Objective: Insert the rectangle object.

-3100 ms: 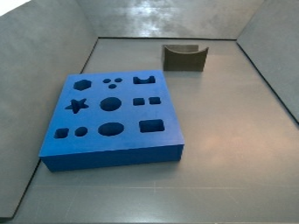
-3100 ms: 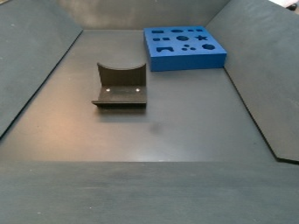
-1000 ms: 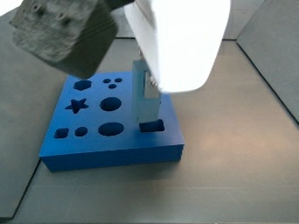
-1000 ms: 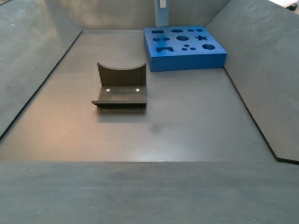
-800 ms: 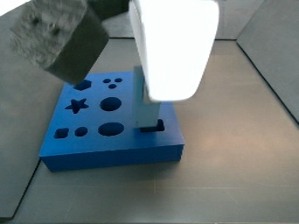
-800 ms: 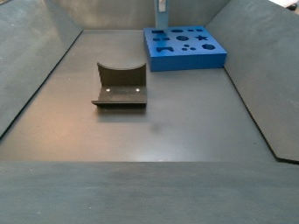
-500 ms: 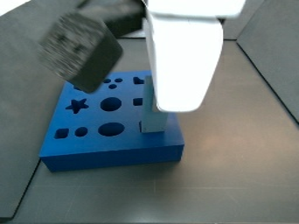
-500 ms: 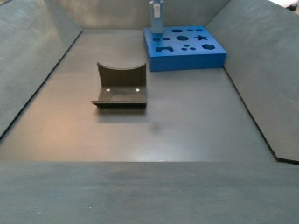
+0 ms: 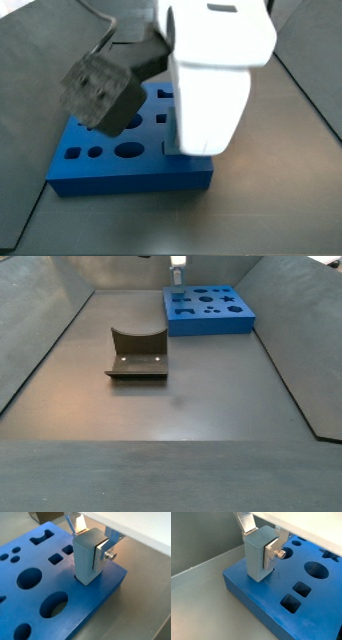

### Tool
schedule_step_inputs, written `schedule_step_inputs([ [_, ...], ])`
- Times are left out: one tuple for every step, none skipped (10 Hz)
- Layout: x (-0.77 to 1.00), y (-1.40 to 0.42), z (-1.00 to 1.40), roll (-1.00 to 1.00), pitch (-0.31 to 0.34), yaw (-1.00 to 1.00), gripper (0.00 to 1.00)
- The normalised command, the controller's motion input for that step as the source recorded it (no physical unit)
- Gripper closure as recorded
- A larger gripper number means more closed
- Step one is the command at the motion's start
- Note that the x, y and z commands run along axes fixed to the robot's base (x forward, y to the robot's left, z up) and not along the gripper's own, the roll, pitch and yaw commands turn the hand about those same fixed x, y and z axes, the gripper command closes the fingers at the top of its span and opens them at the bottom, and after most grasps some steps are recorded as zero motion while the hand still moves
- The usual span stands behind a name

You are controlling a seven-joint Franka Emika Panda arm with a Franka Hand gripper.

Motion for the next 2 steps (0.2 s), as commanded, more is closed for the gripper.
schedule_step_inputs([
  [-0.17,0.04,-0.17,-0.14,-0.257,0.0,1.0],
  [-0.09,0.0,-0.21,-0.12,-0.247,0.0,1.0],
])
